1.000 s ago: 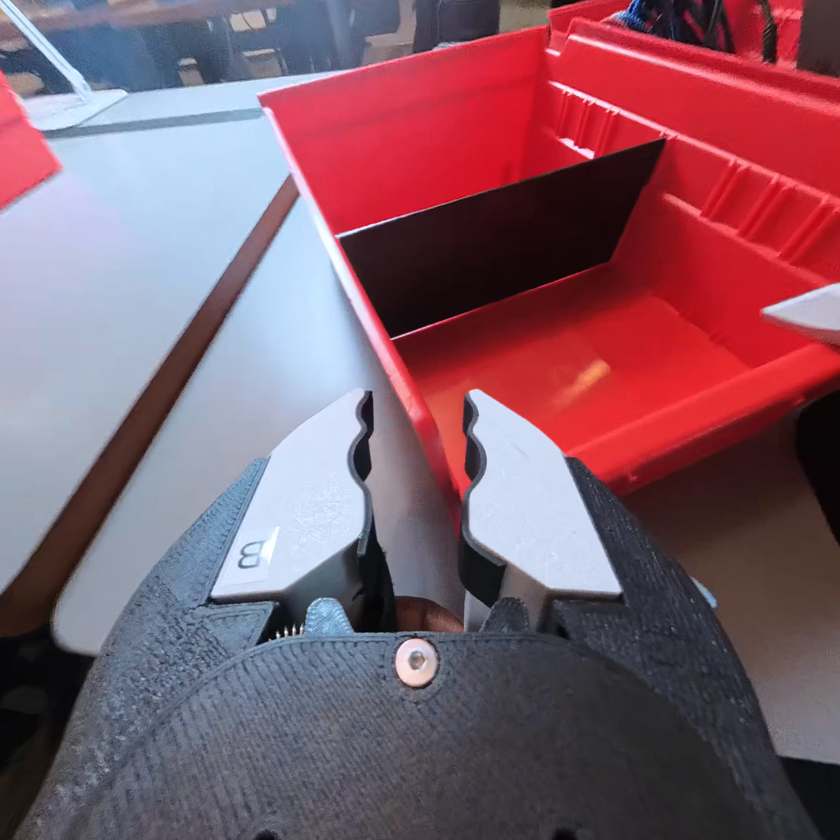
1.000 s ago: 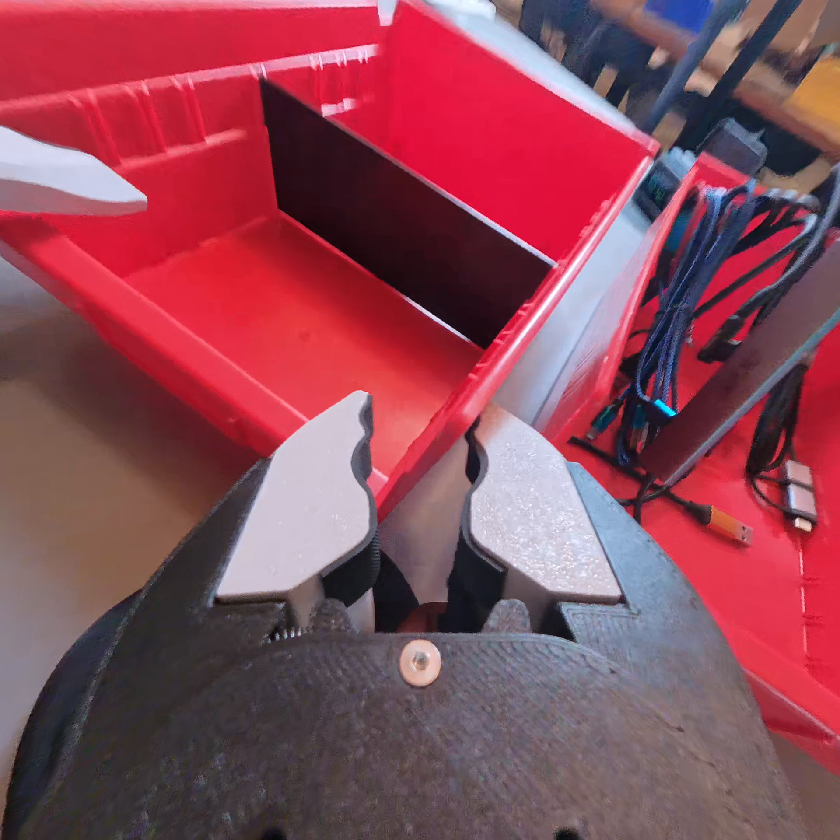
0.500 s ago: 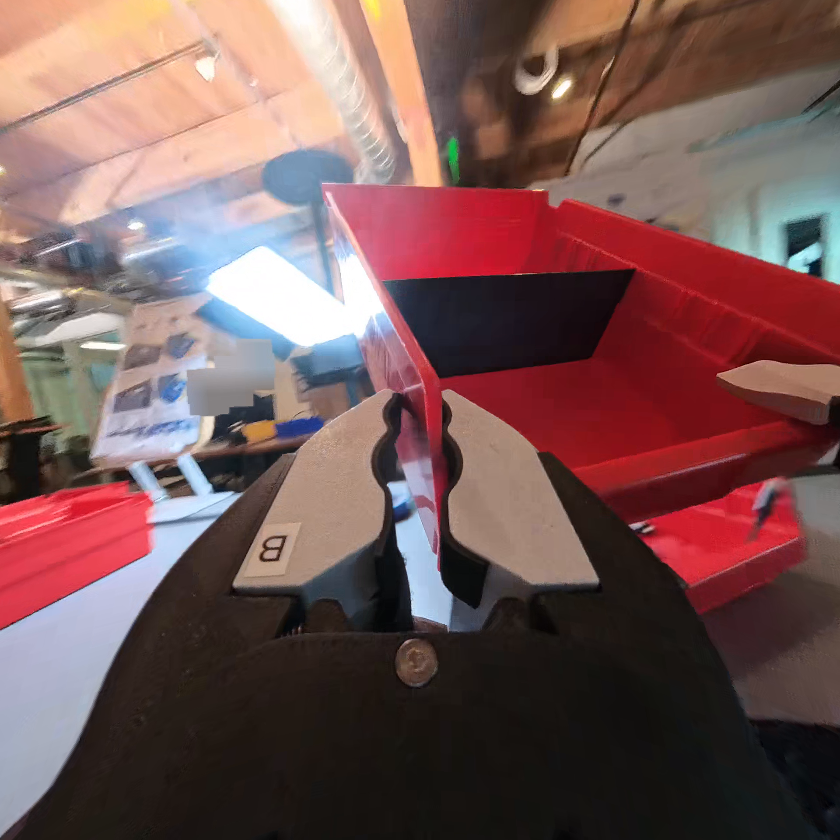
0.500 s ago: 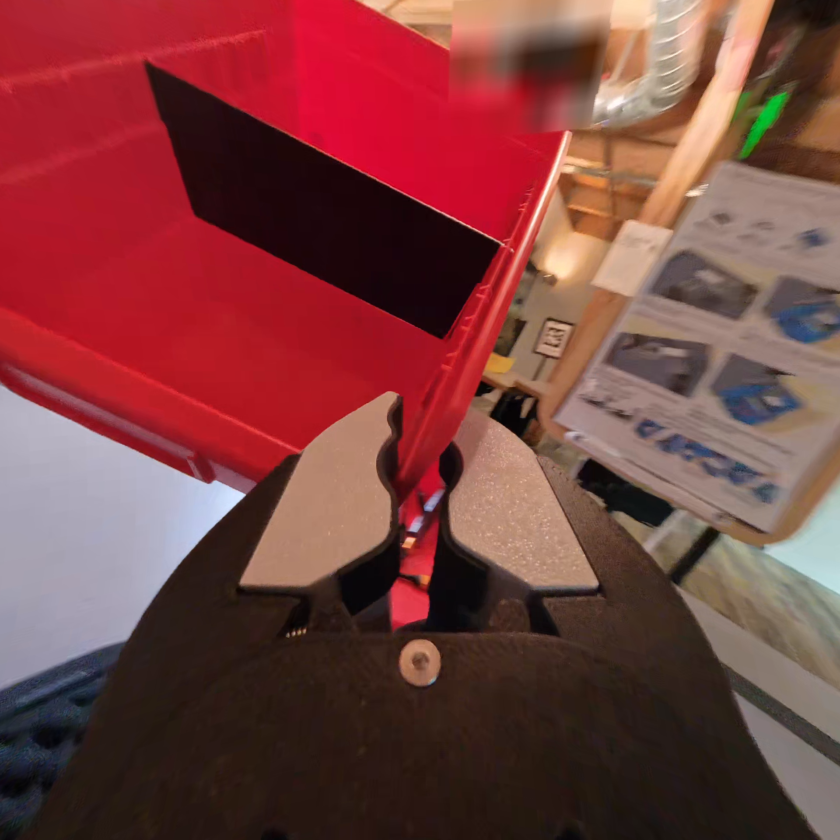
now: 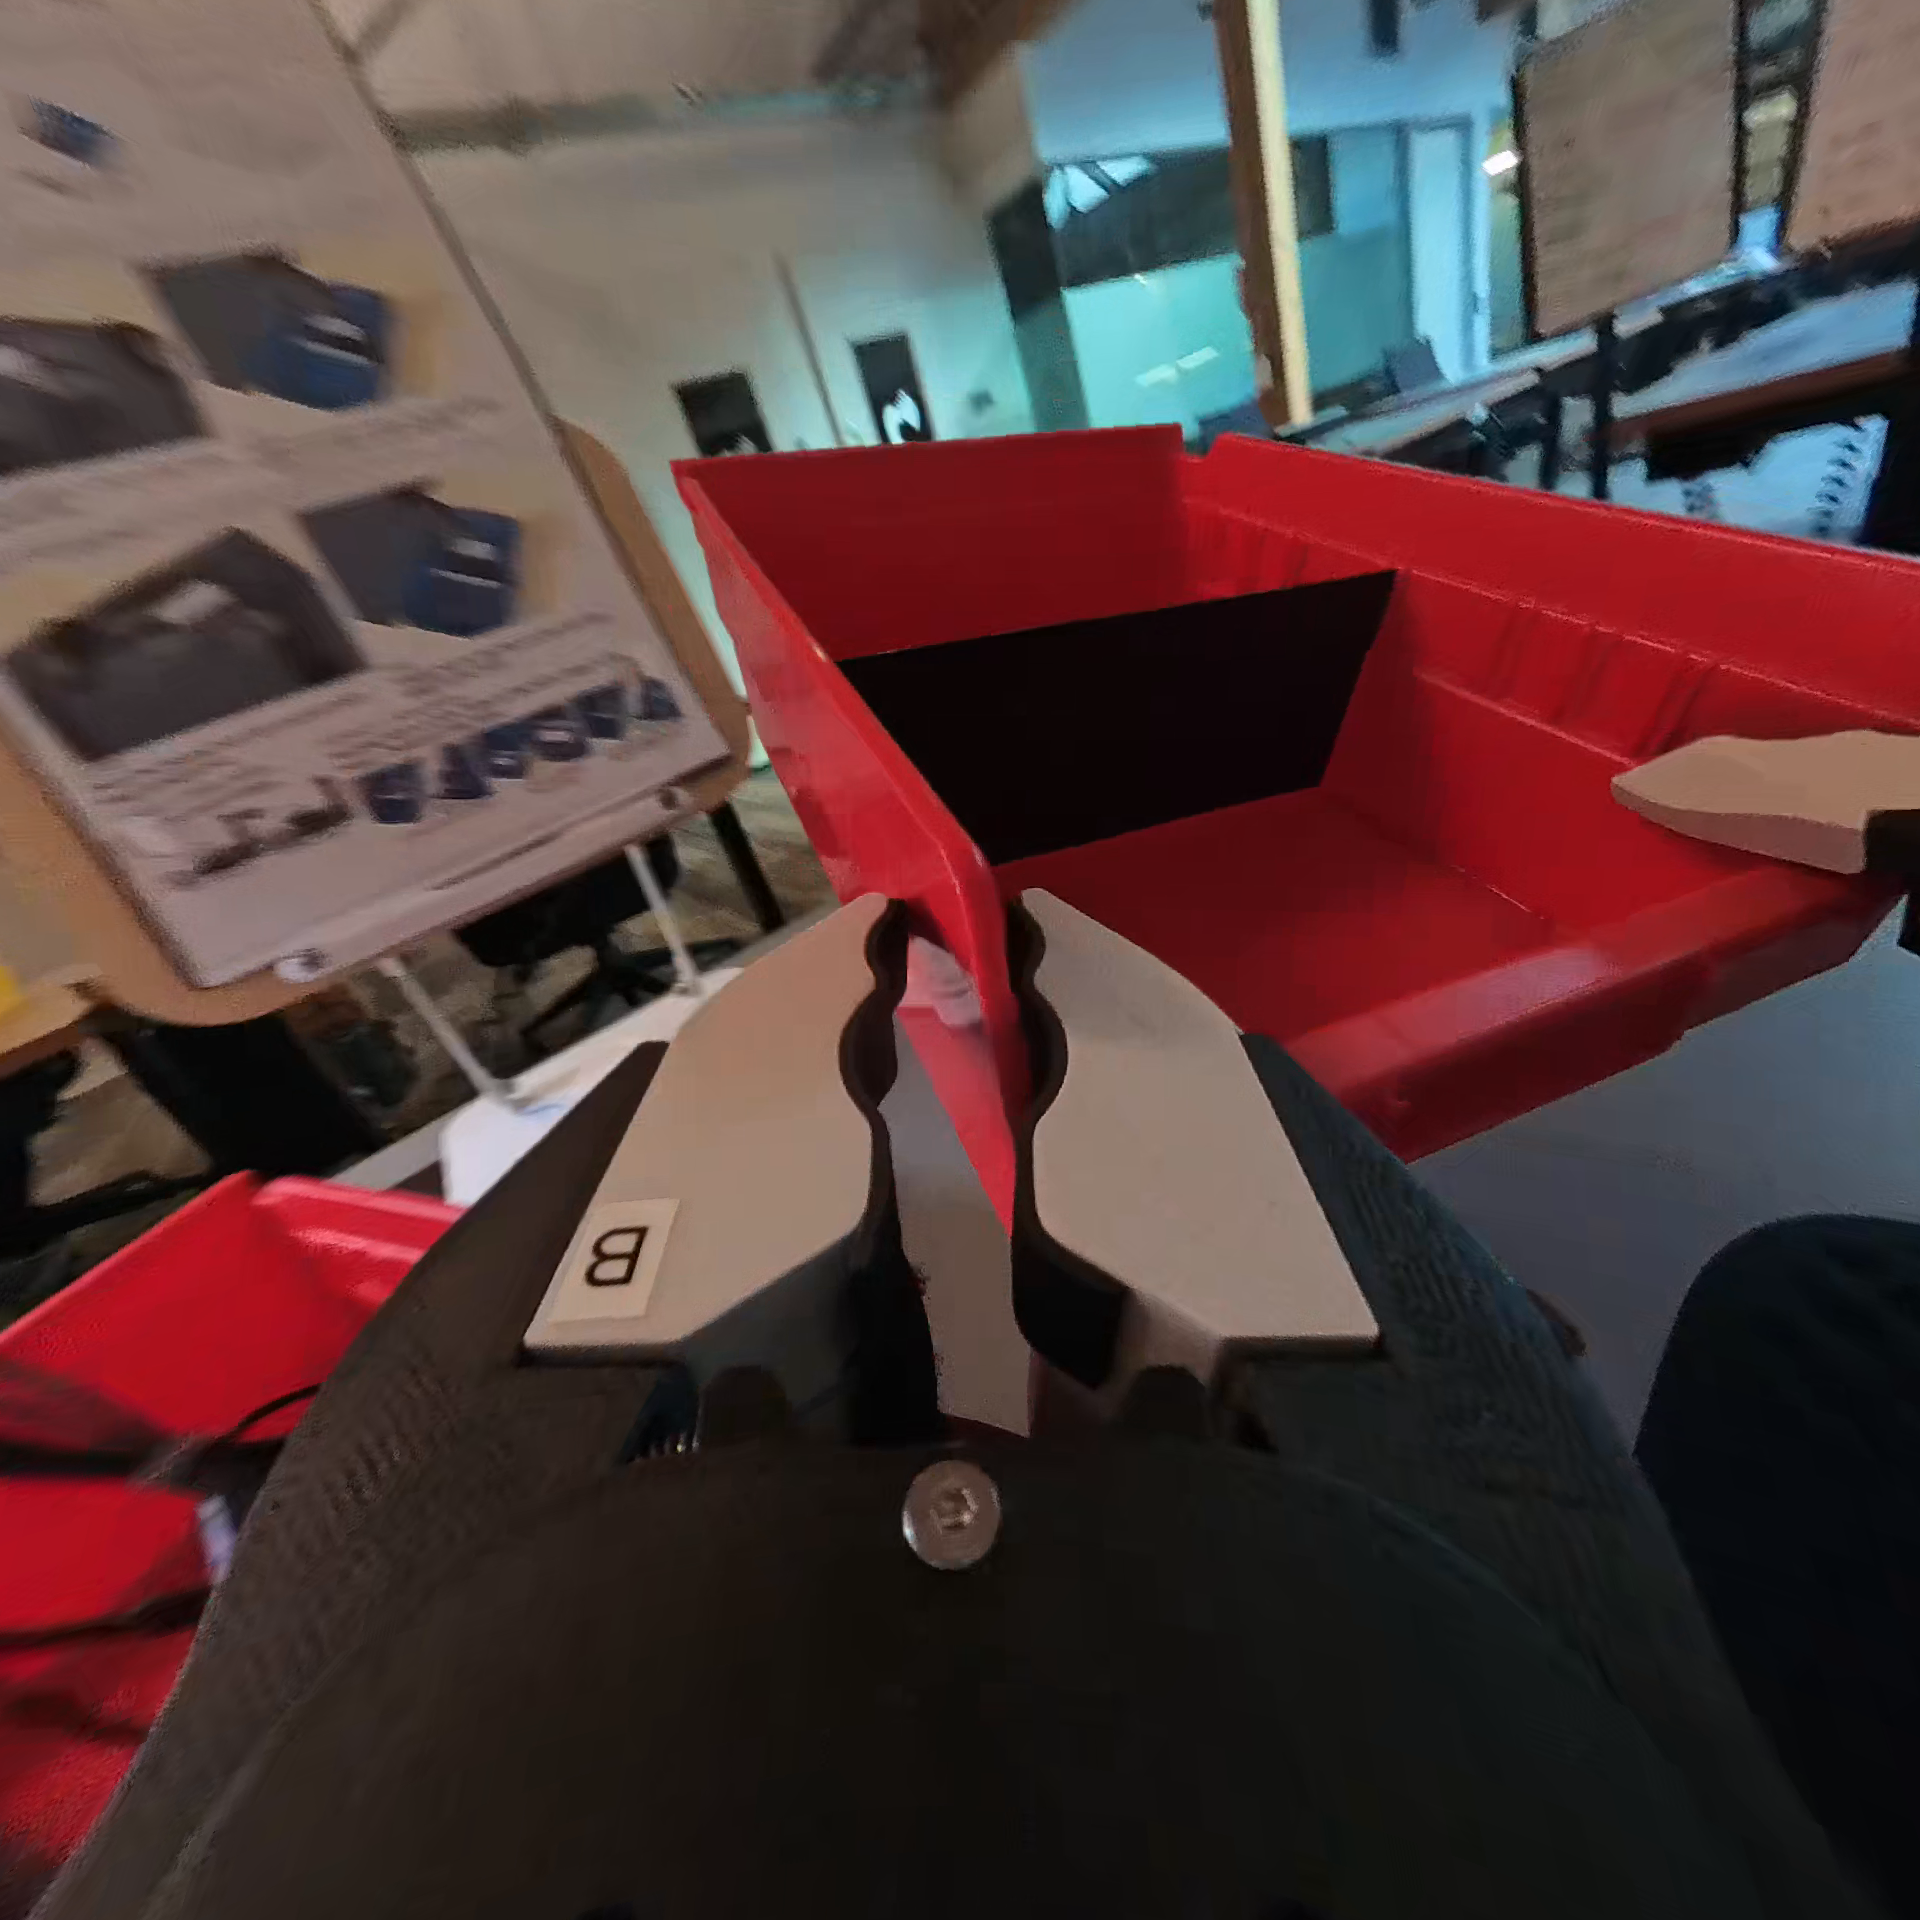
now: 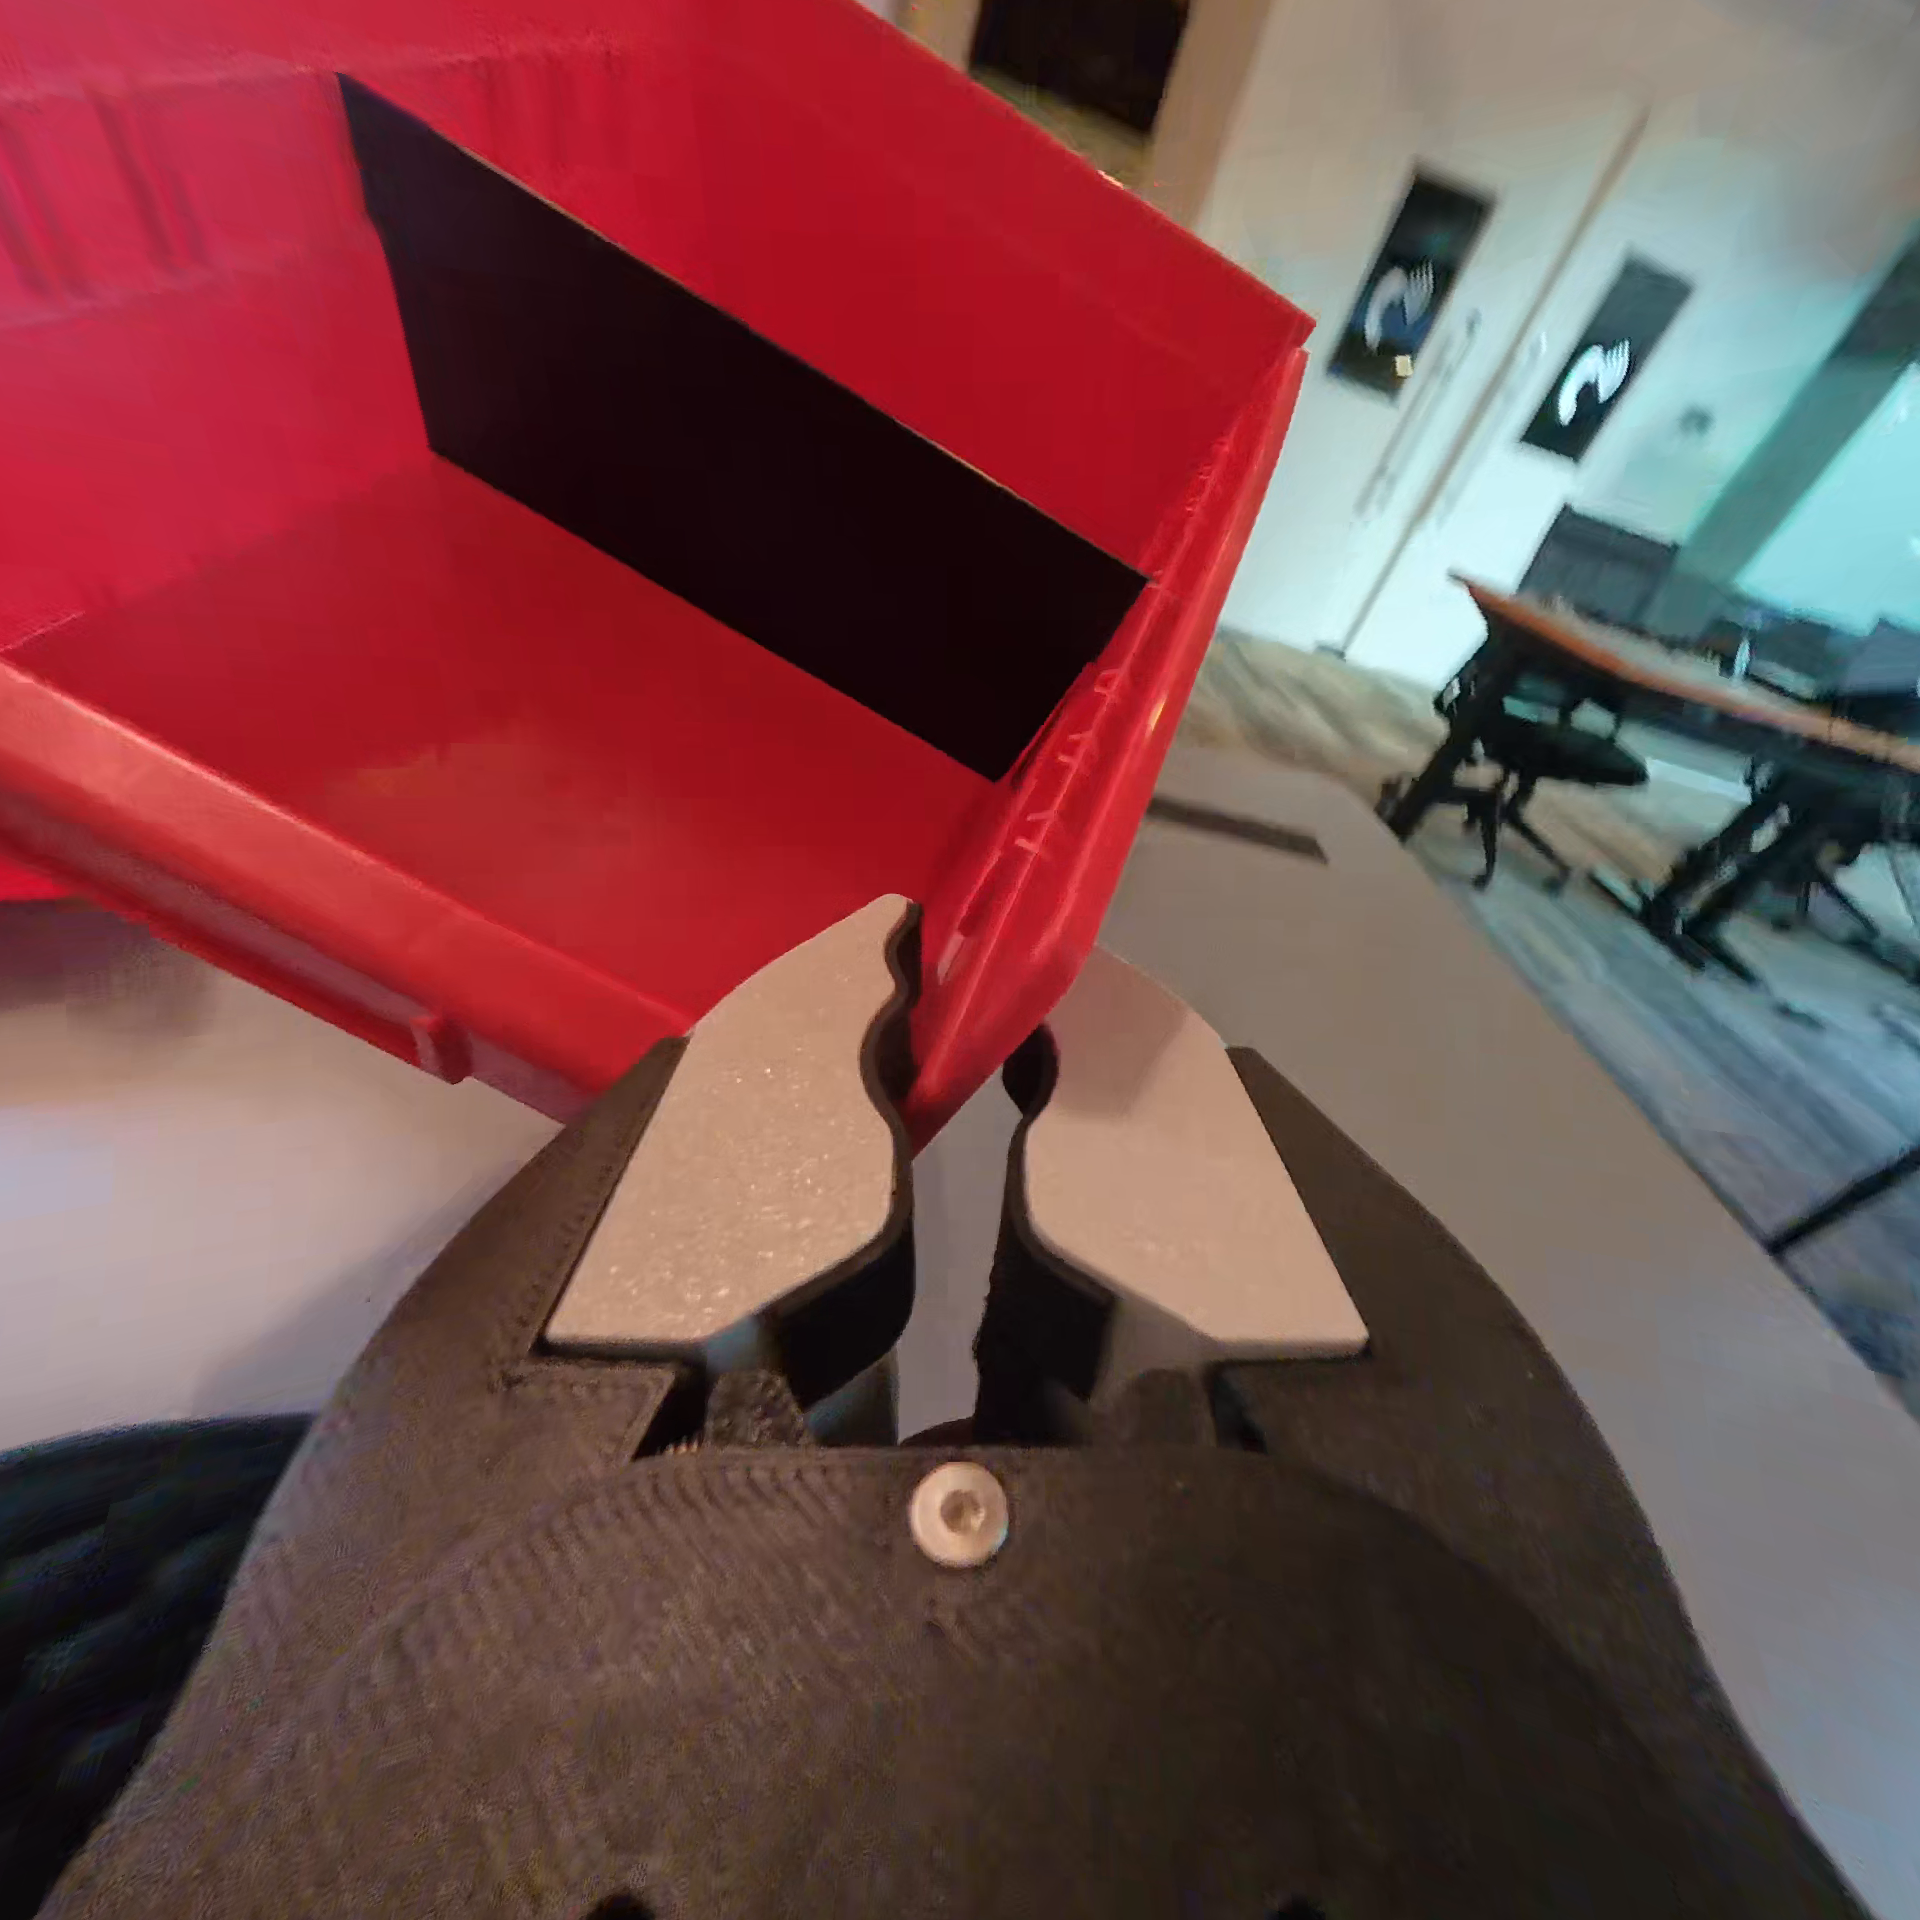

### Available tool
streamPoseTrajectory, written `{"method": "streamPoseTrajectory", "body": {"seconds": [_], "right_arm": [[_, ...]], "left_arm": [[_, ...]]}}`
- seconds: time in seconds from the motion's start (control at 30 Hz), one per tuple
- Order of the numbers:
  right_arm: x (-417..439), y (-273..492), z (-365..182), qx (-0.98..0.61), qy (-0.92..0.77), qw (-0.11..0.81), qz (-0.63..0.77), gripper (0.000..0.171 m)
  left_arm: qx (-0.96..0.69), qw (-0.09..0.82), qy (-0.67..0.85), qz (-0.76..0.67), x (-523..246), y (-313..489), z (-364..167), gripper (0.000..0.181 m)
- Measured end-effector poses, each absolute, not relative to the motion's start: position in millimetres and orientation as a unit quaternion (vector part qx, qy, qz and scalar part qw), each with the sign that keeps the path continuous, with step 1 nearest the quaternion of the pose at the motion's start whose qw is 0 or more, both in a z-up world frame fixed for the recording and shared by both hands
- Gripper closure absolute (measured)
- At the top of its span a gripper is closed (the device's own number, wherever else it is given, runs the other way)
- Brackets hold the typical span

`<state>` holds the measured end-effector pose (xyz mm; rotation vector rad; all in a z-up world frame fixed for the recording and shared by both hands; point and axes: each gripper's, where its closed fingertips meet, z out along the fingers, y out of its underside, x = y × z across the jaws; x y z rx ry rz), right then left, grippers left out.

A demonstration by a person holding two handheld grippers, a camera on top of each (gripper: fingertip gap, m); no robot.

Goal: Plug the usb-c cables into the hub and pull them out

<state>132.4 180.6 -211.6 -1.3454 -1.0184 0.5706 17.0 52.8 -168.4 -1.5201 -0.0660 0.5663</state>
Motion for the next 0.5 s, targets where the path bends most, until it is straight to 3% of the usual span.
{"method": "streamPoseTrajectory", "body": {"seconds": [0.23,0.5], "right_arm": [[155.2,236.4,-263.5,-0.649,-0.429,0.599,0.190,0.160],[159.7,245.4,-283.6,-0.663,-0.428,0.573,0.223,0.159]], "left_arm": [[-0.721,0.657,0.002,0.218,25.1,120.1,-219.7,0.162],[-0.759,0.637,0.006,0.136,31.8,131.3,-257.0,0.152]]}}
